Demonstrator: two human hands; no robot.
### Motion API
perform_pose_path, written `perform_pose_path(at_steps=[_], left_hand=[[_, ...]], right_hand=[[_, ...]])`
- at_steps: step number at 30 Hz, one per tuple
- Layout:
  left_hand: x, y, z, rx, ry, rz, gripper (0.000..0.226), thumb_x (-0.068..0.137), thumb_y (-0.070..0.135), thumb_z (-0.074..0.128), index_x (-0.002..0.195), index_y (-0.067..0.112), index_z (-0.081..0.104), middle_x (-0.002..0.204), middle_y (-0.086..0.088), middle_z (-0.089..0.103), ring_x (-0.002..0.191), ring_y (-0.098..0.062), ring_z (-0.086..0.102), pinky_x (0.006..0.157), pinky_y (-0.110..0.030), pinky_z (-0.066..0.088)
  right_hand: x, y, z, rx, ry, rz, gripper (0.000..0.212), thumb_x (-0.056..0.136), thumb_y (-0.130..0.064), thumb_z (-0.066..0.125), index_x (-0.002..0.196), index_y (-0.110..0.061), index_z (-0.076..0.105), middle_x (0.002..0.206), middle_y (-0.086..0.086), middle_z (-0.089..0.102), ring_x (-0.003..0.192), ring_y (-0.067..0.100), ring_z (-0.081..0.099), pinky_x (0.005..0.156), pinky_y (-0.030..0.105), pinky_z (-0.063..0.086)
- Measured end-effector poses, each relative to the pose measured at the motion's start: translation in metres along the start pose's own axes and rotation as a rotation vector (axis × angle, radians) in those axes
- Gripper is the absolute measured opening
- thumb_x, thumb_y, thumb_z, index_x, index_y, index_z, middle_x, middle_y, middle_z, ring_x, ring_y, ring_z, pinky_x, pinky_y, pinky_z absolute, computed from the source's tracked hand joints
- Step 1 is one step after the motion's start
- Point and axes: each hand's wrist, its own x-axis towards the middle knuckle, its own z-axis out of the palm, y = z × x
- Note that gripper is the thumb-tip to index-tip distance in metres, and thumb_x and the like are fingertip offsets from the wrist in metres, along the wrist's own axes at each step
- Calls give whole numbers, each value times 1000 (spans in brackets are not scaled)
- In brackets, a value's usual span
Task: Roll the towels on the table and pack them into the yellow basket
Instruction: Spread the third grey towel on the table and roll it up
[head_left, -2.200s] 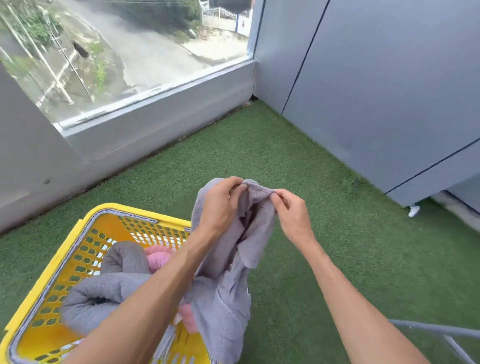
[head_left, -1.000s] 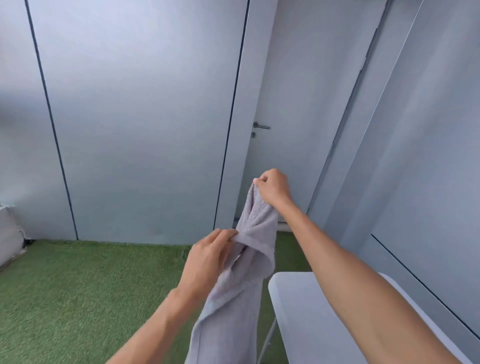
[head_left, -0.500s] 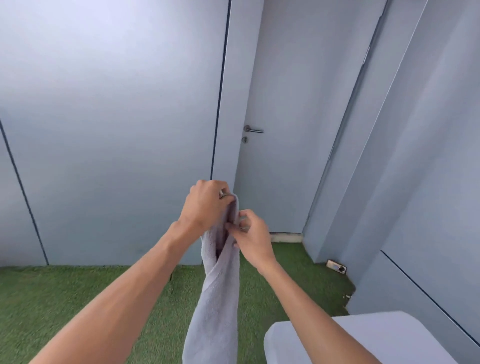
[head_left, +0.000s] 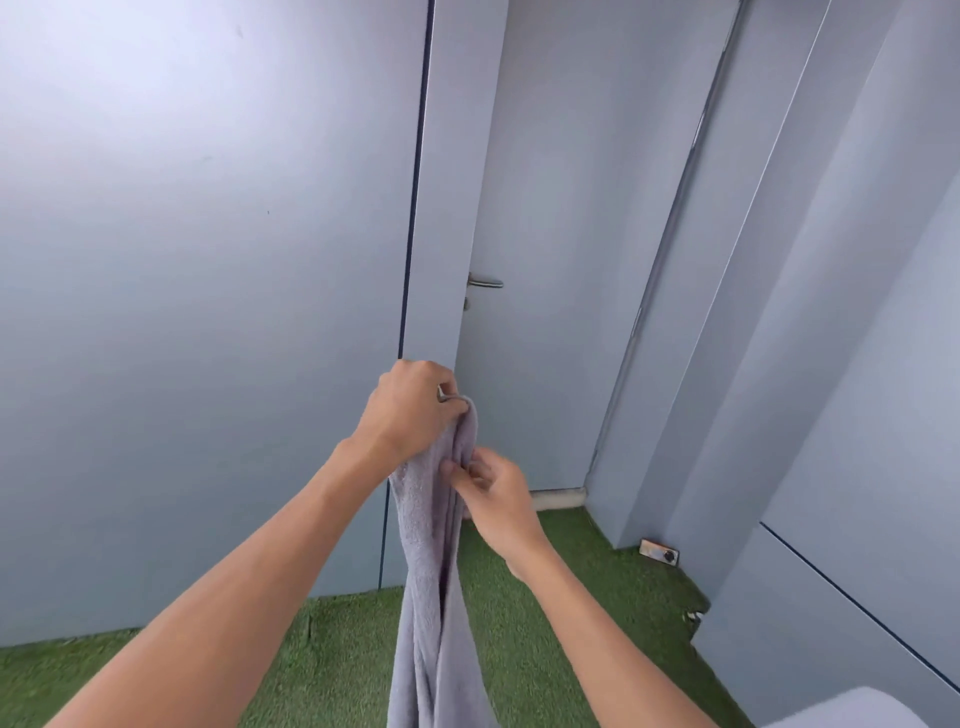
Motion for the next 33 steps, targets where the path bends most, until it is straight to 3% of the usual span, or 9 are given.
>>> perform_pose_path(at_steps=[2,6,12,16,21,24,27,30,33], left_hand=[[13,-17,1,1,-1,3,12,81,35,68,74,25,67,73,0,61,80,-30,58,71,-36,51],[30,-53,1,19,31,10,14,84,41,67,78,28,67,69,5,60,75,-27,57,65,-34,47],[46,-76,28,57,93,-7,18,91,43,57,83,30,66,81,2,65,79,-30,59,62,-32,40],[56,-80,44,45,116,5,16,92,41,55,84,31,65,86,4,66,82,-31,59,63,-32,41],[68,-71,57,50,170,30,17,93,38,55,89,28,67,89,6,67,84,-28,59,65,-33,44],[78,-69,65,-26,175,41,14,91,37,58,86,28,68,85,7,67,80,-23,59,65,-34,47],[84,-69,76,-240,82,119,13,89,29,64,79,23,69,70,5,67,67,-18,57,63,-32,46],[84,-65,85,-375,2,127,13,90,23,65,79,21,71,66,0,67,62,-17,56,63,-27,45],[83,-64,91,-486,-29,36,11,93,24,62,87,25,72,74,2,69,62,-4,57,61,-19,46]], right_hand=[[21,6,7,-36,65,-14,30,92,-28,63,71,-9,52,63,10,51,59,13,45,59,30,35],[39,17,-11,-2,15,57,26,86,-36,70,90,-11,70,86,6,73,85,19,68,77,26,49],[63,11,-22,-81,103,9,34,84,-41,71,79,-8,68,62,9,58,55,10,45,56,19,35],[76,9,-34,-171,88,0,20,86,-34,70,88,-15,67,71,13,67,58,22,53,60,28,40],[85,1,-37,-97,-60,-30,12,89,-17,66,99,-22,61,66,17,57,56,19,46,53,30,45],[91,-7,-41,-25,-225,33,16,92,-11,63,107,-10,69,86,13,69,74,16,66,68,29,58],[99,-8,-51,88,-382,109,30,94,-3,58,124,-3,62,113,19,68,99,22,69,84,33,58],[110,1,-56,45,-374,51,34,91,5,59,123,-4,62,104,13,71,98,16,69,88,32,56],[122,9,-62,-259,-222,-170,29,87,3,62,112,-10,70,85,-3,73,89,5,69,91,31,55]])
